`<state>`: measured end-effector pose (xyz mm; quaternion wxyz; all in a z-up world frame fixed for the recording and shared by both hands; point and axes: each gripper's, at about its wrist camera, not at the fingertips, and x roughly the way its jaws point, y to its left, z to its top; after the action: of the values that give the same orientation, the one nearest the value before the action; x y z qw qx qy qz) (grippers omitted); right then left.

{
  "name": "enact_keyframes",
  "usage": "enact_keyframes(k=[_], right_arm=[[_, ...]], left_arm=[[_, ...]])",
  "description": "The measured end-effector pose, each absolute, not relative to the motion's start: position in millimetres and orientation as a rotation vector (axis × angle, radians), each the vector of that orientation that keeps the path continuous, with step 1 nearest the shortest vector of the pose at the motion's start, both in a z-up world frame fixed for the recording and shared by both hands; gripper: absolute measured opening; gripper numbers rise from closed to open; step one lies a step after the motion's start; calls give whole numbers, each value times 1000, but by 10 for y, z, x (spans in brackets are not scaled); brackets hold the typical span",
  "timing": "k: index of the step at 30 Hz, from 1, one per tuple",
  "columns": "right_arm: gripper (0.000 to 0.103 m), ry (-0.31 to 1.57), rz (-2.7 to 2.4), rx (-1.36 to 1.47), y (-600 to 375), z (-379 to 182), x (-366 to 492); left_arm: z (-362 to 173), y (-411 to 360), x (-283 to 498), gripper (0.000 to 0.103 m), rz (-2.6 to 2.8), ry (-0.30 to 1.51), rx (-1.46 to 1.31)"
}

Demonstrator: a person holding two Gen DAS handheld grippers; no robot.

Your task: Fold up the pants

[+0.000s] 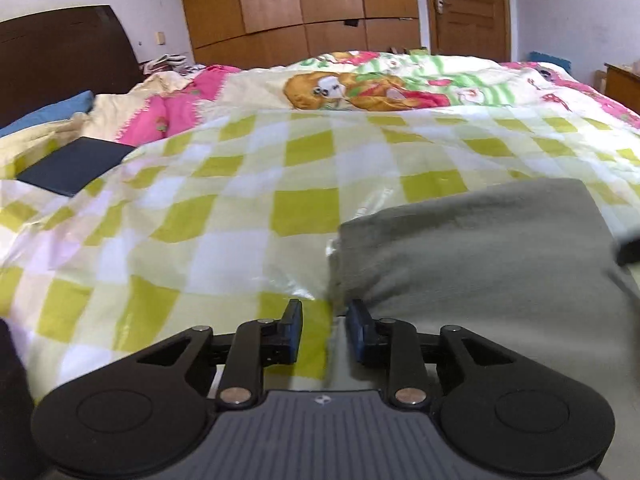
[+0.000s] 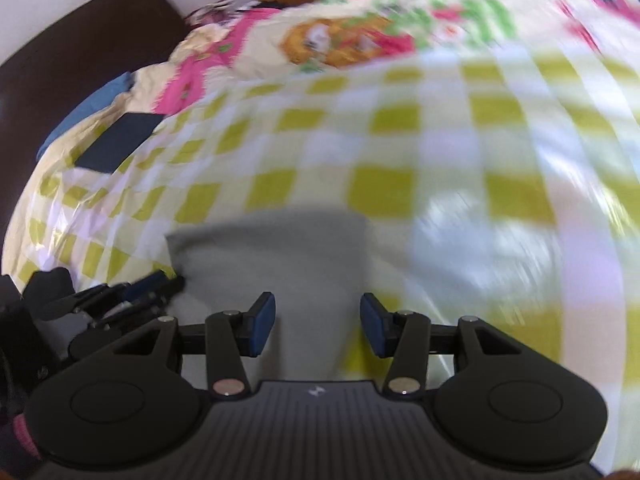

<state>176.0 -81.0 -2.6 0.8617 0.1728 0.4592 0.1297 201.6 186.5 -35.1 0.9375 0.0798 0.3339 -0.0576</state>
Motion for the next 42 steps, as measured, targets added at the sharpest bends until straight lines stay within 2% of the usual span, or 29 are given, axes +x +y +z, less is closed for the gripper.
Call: enact_keyframes(k=[4, 6, 9, 10, 12, 13, 14, 15, 17, 19, 21, 23, 28, 30, 33, 34, 37, 38, 42], right_arm=[[57, 1011, 318, 472, -911, -225, 1623], [62, 1019, 368, 555, -915, -294, 1655], [64, 1044, 472, 663, -856, -354, 1720], [72, 1049, 500, 664, -812, -390, 1761], [71, 1050, 500, 661, -761, -480, 1817], [60, 1054, 485, 669, -751, -503, 1832], [33, 1060, 469, 671, -768, -499, 1841], [22, 1073, 462, 683, -810, -500, 1840], [11, 1078, 477, 726, -937, -508, 1786], [10, 1074, 469, 714, -1080, -483, 1712], [9, 1082, 449, 690, -1237, -453, 1632], [9, 1093, 427, 663, -1442, -406, 1547], [9, 1078, 349, 585, -1988, -193, 1278], [15, 1070, 342, 607, -2154, -169, 1175], [17, 1049, 352, 633, -2251, -154, 1039], [20, 1040, 337, 624, -2251, -141, 1003], [21, 980, 300, 577, -2160, -65, 900], [22, 960, 295, 548, -2113, -26, 861], [35, 901, 330, 418, -1789, 167, 701]], left_arm=[[-179, 1927, 1890, 44, -102, 662, 161], [-213, 1956, 1853, 48, -81, 683, 179], [-371, 1978, 1851, 51, -72, 742, 208], [-393, 1981, 1811, 51, -74, 742, 210], [-386, 1987, 1802, 52, -69, 748, 198], [-360, 1984, 1809, 51, -66, 760, 190], [-340, 1972, 1812, 49, -64, 767, 195], [-329, 1948, 1800, 49, -62, 775, 209], [-331, 1873, 1740, 42, -62, 792, 240], [-325, 1775, 1662, 35, -78, 811, 248], [-320, 1665, 1568, 29, -88, 828, 241], [-321, 1488, 1426, 18, -100, 841, 243], [-296, 947, 1037, 13, -178, 834, 251], [-294, 778, 941, 13, -196, 819, 260], [-248, 719, 930, 14, -186, 827, 255], [-200, 745, 934, 19, -175, 828, 244], [-25, 811, 854, 22, -140, 789, 257], [43, 823, 811, 26, -123, 761, 274], [224, 897, 757, 36, -129, 706, 240]])
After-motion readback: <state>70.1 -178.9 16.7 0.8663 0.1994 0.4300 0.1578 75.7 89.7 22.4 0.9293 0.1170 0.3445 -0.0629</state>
